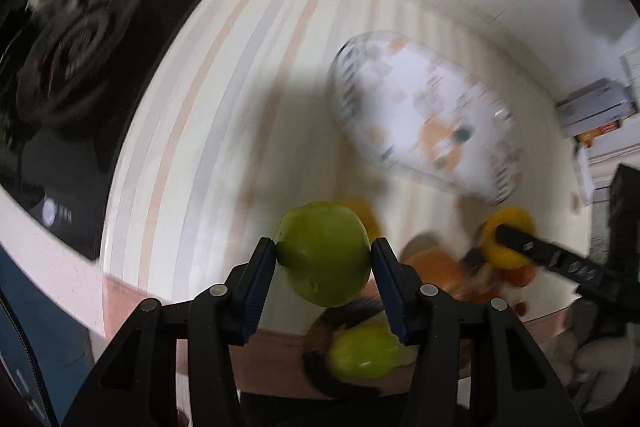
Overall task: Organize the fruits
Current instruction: 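Carry both fruits onto the deer plate and open both tools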
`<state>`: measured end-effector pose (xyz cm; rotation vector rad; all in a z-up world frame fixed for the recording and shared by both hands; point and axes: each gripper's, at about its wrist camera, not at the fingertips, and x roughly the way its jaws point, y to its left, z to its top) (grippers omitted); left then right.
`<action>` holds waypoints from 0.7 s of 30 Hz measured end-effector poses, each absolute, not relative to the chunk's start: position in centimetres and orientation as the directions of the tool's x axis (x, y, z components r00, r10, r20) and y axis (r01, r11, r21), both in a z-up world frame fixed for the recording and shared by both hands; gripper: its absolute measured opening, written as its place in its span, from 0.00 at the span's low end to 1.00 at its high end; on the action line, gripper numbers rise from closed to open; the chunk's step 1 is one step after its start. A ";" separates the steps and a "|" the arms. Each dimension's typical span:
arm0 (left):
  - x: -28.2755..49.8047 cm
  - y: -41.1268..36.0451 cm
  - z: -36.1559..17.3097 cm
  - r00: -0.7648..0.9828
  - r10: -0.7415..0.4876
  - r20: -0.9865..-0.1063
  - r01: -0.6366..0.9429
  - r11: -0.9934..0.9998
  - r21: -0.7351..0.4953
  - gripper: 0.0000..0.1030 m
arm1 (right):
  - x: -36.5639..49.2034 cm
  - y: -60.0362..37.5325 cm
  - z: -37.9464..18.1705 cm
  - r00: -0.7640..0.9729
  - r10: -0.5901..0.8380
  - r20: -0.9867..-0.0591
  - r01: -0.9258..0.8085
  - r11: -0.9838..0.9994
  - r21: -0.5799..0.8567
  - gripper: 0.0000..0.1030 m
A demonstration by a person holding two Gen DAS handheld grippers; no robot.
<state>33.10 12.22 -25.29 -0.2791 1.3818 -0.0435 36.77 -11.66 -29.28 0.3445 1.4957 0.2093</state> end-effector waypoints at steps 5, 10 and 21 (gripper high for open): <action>38.0 9.4 -22.2 0.253 -0.210 -0.944 -0.043 0.973 -0.228 0.45 | 41.2 -12.0 -26.9 0.135 0.302 -0.944 0.052 0.949 0.311 0.65; 44.2 7.5 -24.1 0.225 -0.166 -0.960 0.020 0.986 -0.165 0.45 | 46.5 -11.6 -27.8 0.145 0.165 -0.976 0.019 0.985 0.170 0.65; 50.5 4.9 -28.9 0.145 -0.124 -0.982 0.049 0.992 -0.118 0.45 | 49.6 -10.4 -31.6 0.123 0.074 -0.990 -0.037 0.997 0.070 0.65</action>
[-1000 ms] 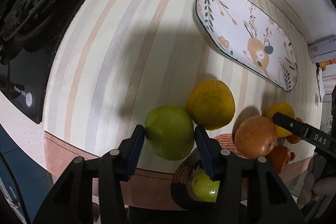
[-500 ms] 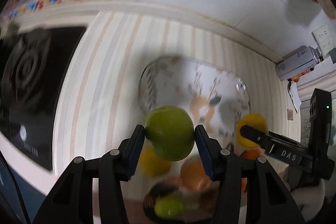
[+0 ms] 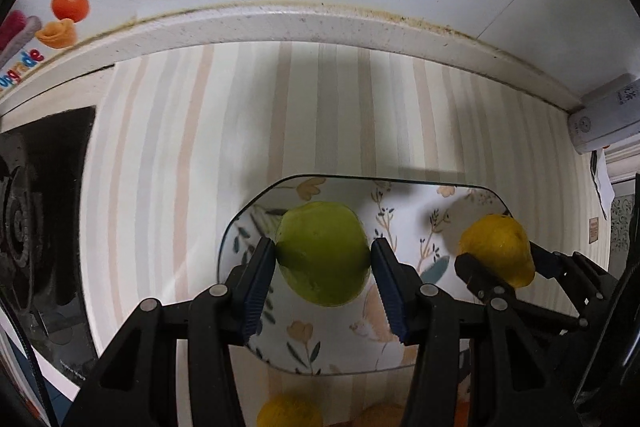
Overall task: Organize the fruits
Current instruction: 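Carry both fruits onto the deer plate and open both tools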
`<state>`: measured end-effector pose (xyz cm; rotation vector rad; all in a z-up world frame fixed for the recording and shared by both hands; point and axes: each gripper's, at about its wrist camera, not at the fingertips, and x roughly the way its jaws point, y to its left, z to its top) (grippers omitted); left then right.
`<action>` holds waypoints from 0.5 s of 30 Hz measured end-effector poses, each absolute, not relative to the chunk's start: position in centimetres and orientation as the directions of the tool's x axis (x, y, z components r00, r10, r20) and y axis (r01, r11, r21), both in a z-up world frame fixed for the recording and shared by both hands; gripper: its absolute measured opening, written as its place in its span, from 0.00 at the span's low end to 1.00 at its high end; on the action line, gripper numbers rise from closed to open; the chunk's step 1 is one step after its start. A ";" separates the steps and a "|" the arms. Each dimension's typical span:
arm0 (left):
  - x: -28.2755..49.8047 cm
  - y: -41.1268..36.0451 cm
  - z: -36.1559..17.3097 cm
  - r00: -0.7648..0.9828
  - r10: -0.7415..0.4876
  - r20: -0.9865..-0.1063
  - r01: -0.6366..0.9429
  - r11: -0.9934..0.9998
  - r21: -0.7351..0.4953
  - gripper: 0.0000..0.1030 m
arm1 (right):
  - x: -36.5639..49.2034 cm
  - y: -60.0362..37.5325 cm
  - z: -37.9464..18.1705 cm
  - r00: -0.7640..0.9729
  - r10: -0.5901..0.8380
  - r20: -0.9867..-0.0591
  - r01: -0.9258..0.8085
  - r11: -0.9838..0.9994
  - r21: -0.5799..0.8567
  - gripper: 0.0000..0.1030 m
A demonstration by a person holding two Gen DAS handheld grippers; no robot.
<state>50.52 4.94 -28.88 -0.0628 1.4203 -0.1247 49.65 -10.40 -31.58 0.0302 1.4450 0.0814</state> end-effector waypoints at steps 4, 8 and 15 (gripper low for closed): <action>50.9 4.5 -29.7 0.129 -0.122 -0.984 0.050 0.992 -0.117 0.45 | 50.1 -10.4 -31.8 0.123 0.071 -0.990 -0.045 0.997 0.066 0.65; 51.5 4.3 -30.3 0.112 -0.130 -0.985 0.041 0.991 -0.126 0.46 | 50.5 -10.5 -32.0 0.122 0.078 -0.989 -0.041 0.996 0.074 0.65; 52.1 4.3 -31.5 0.056 -0.162 -0.985 0.020 0.987 -0.161 0.47 | 51.4 -11.4 -32.7 0.069 0.155 -0.986 0.004 0.988 0.155 0.66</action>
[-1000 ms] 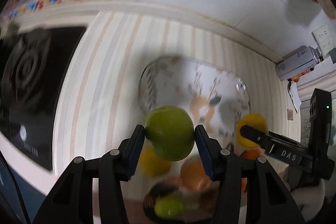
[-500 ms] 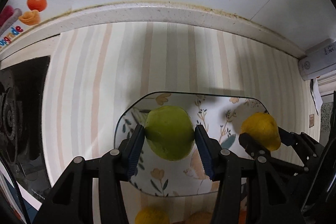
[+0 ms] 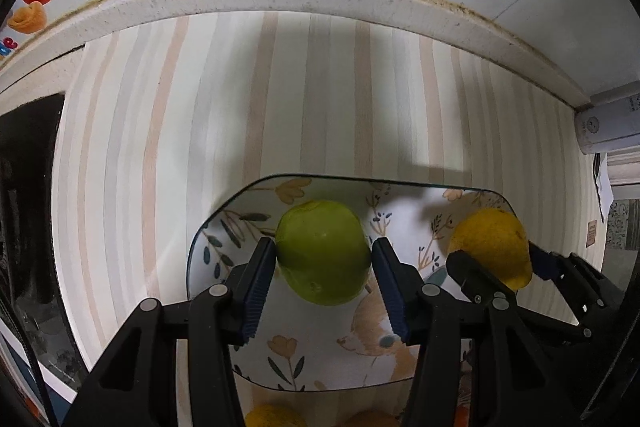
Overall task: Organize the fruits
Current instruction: 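Carry both fruits onto the deer plate and open both tools, then move both tools back over the fruits on the cat placemat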
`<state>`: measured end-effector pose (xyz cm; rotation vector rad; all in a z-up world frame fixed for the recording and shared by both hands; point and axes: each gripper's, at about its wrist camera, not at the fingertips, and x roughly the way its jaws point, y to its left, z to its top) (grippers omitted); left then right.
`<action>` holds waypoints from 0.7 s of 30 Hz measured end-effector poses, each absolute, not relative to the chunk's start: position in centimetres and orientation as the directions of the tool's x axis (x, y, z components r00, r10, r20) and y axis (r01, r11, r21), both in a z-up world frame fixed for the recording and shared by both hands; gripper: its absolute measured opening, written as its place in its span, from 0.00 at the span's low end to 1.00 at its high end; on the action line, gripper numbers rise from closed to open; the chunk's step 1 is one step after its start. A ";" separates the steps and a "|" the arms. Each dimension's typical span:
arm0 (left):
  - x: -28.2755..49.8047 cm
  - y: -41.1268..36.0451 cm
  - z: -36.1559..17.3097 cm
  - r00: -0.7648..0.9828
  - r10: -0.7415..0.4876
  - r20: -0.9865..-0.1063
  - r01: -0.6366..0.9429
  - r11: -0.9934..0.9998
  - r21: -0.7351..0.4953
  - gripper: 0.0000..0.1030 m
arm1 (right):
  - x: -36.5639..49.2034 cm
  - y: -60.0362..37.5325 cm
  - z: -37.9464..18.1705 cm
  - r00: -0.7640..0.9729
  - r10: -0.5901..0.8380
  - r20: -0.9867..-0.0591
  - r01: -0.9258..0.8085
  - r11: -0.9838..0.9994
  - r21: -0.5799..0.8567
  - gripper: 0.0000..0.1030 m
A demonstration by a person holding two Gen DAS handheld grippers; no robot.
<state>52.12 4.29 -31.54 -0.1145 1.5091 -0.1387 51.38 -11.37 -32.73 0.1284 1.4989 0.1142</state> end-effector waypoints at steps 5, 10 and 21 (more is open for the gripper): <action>52.3 4.5 -30.0 0.094 -0.156 -0.983 0.022 0.988 -0.155 0.67 | 51.3 -12.2 -32.0 0.077 0.188 -0.979 0.029 0.981 0.190 0.81; 51.4 5.3 -28.7 0.109 -0.138 -0.984 0.021 0.990 -0.136 0.82 | 50.5 -13.1 -29.5 0.103 0.162 -0.982 0.038 0.985 0.166 0.93; 45.4 6.4 -23.9 0.218 -0.050 -0.975 0.005 0.999 -0.050 0.87 | 44.4 -13.7 -25.0 0.143 0.083 -0.986 0.020 0.996 0.086 0.93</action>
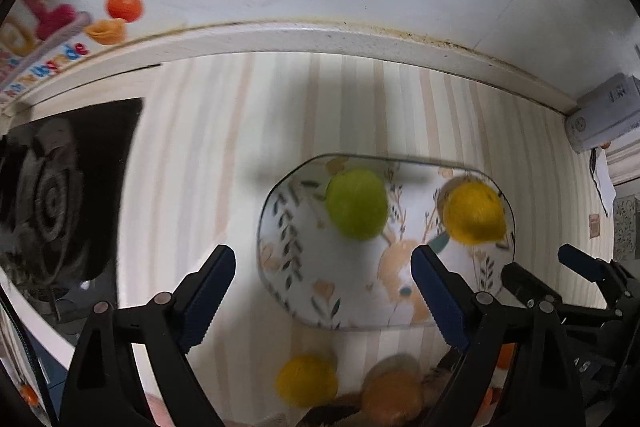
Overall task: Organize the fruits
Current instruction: 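Move both tools back over the fruits on the cat placemat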
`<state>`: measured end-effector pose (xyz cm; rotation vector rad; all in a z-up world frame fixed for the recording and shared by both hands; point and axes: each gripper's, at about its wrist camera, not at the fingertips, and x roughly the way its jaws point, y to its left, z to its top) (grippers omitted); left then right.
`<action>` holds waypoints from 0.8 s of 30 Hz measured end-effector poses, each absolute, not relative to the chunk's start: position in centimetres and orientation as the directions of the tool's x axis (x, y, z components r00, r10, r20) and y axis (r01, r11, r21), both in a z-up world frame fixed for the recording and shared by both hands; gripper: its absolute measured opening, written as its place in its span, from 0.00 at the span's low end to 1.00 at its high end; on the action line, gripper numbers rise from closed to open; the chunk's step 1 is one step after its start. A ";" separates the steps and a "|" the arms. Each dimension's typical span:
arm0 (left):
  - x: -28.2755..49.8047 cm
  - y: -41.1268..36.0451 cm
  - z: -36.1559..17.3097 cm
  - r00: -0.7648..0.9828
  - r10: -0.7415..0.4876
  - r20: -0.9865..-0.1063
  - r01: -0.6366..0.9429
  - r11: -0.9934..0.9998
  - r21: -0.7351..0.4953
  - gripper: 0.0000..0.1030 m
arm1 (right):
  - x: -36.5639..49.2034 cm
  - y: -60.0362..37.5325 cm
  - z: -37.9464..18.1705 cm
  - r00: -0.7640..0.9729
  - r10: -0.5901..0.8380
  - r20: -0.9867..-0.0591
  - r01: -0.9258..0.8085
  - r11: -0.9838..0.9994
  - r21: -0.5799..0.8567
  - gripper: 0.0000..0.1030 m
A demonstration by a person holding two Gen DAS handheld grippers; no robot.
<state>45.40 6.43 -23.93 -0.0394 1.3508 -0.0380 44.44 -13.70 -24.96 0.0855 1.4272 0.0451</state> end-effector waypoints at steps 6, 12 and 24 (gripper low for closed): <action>40.9 6.9 -21.3 0.263 -0.038 -0.964 -0.009 0.999 -0.042 0.87 | 40.3 -13.5 -22.6 0.159 0.085 -0.984 0.006 0.996 0.087 0.93; 37.6 6.7 -19.7 0.280 -0.037 -0.959 -0.005 0.999 -0.040 0.87 | 36.8 -12.7 -20.0 0.183 0.097 -0.978 -0.016 0.995 0.096 0.93; 31.8 6.8 -15.2 0.340 -0.054 -0.939 0.010 0.999 -0.054 0.87 | 31.6 -12.4 -14.2 0.263 0.144 -0.954 -0.036 0.990 0.140 0.93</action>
